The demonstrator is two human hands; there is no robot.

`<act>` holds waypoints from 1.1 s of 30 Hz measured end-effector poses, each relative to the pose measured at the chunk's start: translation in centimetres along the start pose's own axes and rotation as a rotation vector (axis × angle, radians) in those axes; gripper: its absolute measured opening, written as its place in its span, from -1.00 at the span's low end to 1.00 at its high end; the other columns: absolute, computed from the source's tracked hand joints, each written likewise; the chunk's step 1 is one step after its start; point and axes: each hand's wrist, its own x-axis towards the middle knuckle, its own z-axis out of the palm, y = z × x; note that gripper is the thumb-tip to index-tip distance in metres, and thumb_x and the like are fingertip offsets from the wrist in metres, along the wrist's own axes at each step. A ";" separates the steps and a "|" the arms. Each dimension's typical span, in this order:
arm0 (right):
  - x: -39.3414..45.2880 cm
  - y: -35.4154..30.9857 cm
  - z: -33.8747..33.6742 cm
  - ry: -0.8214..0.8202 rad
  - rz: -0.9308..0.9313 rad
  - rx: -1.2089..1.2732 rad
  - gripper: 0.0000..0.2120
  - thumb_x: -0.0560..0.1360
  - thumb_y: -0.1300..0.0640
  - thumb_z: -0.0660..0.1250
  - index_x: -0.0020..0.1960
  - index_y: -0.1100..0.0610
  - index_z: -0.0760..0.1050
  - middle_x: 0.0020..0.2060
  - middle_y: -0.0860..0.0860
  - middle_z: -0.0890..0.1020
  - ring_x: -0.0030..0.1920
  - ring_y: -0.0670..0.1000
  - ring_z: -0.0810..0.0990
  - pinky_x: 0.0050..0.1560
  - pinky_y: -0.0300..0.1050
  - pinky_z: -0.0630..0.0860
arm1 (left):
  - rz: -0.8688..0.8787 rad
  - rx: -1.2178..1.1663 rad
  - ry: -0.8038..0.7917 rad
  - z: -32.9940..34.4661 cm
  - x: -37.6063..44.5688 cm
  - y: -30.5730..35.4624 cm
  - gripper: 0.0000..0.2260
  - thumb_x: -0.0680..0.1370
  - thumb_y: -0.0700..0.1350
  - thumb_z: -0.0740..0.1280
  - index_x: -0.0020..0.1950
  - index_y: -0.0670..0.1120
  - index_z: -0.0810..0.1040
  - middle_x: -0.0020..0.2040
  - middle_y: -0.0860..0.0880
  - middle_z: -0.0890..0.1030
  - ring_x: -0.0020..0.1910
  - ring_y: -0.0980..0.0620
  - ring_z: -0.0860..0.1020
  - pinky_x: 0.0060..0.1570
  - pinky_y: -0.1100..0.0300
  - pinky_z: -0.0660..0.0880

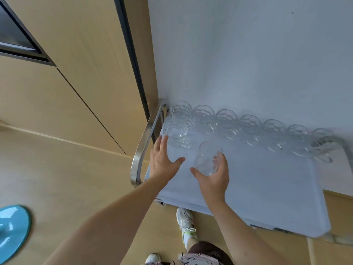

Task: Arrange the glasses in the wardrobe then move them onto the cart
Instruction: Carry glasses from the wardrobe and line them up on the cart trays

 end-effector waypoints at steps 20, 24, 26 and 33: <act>-14.9 -2.9 -3.5 0.158 0.050 0.044 -0.03 0.22 0.08 0.72 0.50 -0.02 0.30 0.25 -0.08 0.52 0.27 0.01 0.52 0.32 -0.09 0.43 | 0.311 0.248 -0.125 -7.1 -9.3 -2.8 -0.33 0.58 0.26 0.30 0.60 0.02 0.21 0.64 -0.07 0.15 0.62 -0.11 0.02 0.57 -0.09 0.10; -16.0 -3.1 -4.7 0.150 0.024 0.028 -0.02 0.22 0.07 0.72 0.51 -0.01 0.29 0.24 -0.07 0.52 0.26 0.00 0.52 0.29 -0.13 0.41 | 0.315 0.277 -0.123 -7.7 -11.3 -2.3 -0.32 0.58 0.27 0.28 0.62 0.05 0.18 0.64 -0.06 0.13 0.62 -0.10 -0.01 0.55 -0.09 0.08; -16.2 -3.1 -5.4 0.138 0.006 0.042 -0.03 0.22 0.08 0.72 0.51 0.00 0.30 0.24 -0.07 0.52 0.26 0.00 0.52 0.28 -0.14 0.41 | 0.326 0.288 -0.104 -7.9 -11.7 -1.7 -0.32 0.59 0.27 0.28 0.62 0.05 0.17 0.64 -0.06 0.12 0.62 -0.09 -0.01 0.55 -0.08 0.08; -17.4 -1.3 -8.0 0.039 -0.043 0.020 -0.09 0.21 0.08 0.72 0.45 -0.04 0.35 0.24 -0.07 0.53 0.22 -0.04 0.51 0.22 -0.18 0.40 | 0.312 0.305 -0.078 -6.5 -15.5 -1.3 -0.32 0.59 0.27 0.26 0.63 0.05 0.15 0.65 -0.06 0.10 0.63 -0.10 -0.02 0.56 -0.07 0.06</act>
